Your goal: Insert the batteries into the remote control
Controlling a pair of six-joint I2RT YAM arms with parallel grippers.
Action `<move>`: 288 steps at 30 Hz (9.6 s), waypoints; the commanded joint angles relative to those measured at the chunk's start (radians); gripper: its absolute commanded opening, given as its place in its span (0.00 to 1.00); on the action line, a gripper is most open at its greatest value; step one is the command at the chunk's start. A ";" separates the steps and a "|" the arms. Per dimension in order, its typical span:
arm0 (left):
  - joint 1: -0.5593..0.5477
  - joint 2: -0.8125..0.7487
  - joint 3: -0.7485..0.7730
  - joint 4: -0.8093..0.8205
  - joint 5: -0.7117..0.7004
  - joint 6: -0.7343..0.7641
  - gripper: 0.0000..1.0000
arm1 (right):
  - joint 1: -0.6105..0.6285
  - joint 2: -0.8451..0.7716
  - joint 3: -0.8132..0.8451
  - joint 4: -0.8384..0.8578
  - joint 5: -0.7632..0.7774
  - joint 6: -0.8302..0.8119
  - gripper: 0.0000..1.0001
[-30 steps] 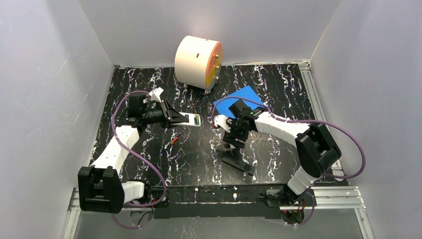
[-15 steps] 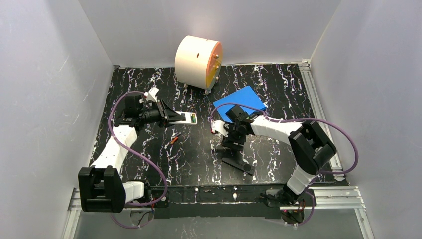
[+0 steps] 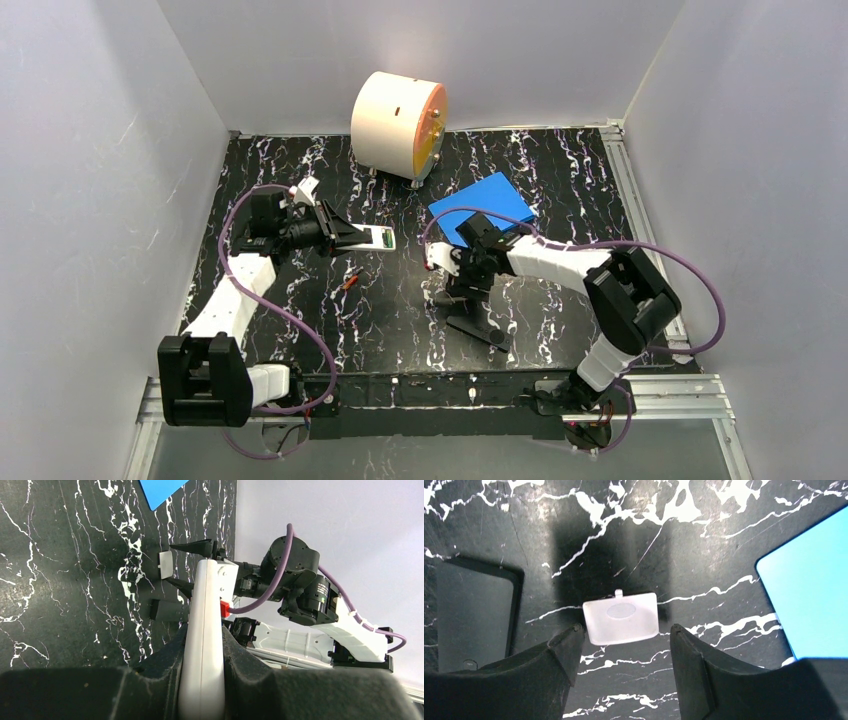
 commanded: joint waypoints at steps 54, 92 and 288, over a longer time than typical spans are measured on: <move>-0.252 0.360 0.068 0.176 0.028 0.063 0.00 | -0.008 -0.225 0.063 -0.044 -0.148 0.069 0.45; -0.408 0.361 -0.010 0.363 -0.083 -0.024 0.00 | -0.008 -0.202 0.085 0.075 -0.242 0.129 0.46; -0.336 0.541 0.071 0.151 -0.009 0.246 0.00 | -0.158 -0.152 -0.035 -0.138 0.195 0.391 0.84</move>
